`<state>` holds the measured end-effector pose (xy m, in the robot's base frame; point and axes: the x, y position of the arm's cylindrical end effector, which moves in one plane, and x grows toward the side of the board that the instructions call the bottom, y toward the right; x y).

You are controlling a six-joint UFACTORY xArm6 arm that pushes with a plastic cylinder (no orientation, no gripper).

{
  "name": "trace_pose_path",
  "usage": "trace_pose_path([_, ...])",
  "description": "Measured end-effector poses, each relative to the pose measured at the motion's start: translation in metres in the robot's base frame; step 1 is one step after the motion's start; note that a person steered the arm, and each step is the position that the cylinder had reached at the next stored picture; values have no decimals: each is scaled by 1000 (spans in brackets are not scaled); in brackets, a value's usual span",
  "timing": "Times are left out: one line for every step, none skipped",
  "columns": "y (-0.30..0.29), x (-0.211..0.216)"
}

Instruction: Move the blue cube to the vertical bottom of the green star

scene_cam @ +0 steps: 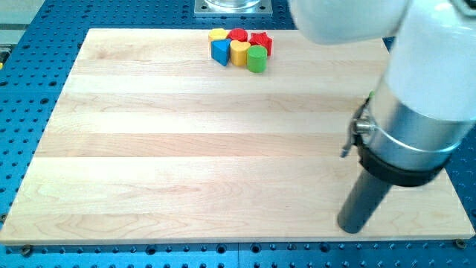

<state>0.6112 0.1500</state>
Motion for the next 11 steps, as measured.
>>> trace_pose_path([49, 0])
trace_pose_path([84, 0])
trace_pose_path([126, -45])
trace_pose_path([135, -94])
trace_pose_path([133, -105])
trace_pose_path([127, -104])
trace_pose_path([105, -95])
trace_pose_path([100, -92])
trace_pose_path([95, -69])
trace_pose_path([67, -38])
trace_pose_path([32, -22])
